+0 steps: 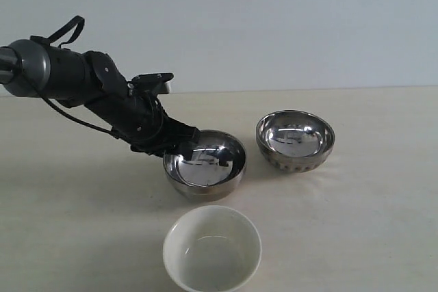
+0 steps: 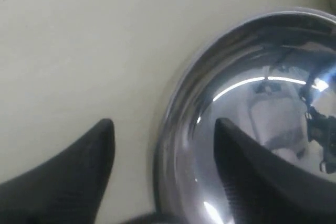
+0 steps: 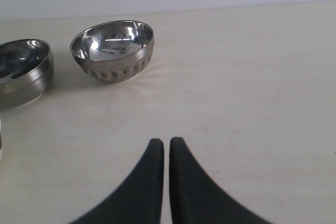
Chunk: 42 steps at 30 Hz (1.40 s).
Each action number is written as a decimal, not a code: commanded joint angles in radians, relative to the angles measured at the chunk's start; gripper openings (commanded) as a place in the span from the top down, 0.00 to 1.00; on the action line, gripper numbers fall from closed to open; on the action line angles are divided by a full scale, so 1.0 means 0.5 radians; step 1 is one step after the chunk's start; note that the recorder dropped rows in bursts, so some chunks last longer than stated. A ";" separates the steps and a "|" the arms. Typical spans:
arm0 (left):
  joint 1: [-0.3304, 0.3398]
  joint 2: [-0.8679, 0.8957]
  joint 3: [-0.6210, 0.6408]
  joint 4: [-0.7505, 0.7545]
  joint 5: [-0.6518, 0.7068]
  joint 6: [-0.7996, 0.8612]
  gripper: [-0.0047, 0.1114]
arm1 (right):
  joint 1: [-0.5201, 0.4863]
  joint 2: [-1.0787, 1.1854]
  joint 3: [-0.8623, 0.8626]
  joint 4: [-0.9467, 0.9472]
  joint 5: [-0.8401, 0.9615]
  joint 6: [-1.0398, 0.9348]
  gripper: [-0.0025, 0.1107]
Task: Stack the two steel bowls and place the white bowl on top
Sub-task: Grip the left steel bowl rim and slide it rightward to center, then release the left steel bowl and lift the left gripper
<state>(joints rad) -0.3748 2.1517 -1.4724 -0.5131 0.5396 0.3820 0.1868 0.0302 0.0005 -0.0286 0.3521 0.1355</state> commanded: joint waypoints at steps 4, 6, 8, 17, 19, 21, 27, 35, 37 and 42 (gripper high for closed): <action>-0.011 -0.050 -0.015 0.001 0.014 0.015 0.43 | -0.013 0.005 -0.001 -0.016 -0.025 -0.006 0.98; -0.011 -0.084 -0.015 0.018 0.014 0.015 0.43 | -0.013 0.005 -0.001 -0.016 -0.025 -0.006 0.98; -0.011 -0.123 -0.015 0.034 0.014 0.015 0.43 | -0.013 0.005 -0.001 -0.016 -0.025 -0.006 0.98; -0.011 -0.283 -0.015 0.031 0.038 0.015 0.43 | -0.013 0.005 -0.001 -0.016 -0.025 -0.006 0.98; -0.011 -0.300 -0.015 0.021 0.043 0.015 0.43 | -0.013 0.005 -0.001 -0.016 -0.025 -0.006 0.98; -0.011 -0.312 -0.015 0.003 0.059 0.019 0.43 | -0.013 0.005 -0.001 -0.016 -0.025 -0.006 0.98; -0.015 -0.312 -0.057 0.003 0.167 0.126 0.43 | -0.013 0.005 -0.001 -0.016 -0.021 -0.006 0.98; -0.015 -0.312 -0.098 0.003 0.223 0.270 0.43 | -0.013 0.005 -0.001 -0.016 -0.021 -0.006 0.98; -0.019 -0.312 -0.152 0.003 0.234 0.270 0.43 | -0.013 0.005 -0.001 -0.016 -0.021 -0.006 0.98; -0.031 -0.308 -0.299 0.003 0.238 0.244 0.43 | -0.013 0.005 -0.001 -0.016 -0.021 -0.006 0.98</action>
<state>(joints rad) -0.3795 2.0096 -1.5835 -0.5034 0.6515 0.5090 0.1868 0.0302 0.0005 -0.0286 0.3521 0.1355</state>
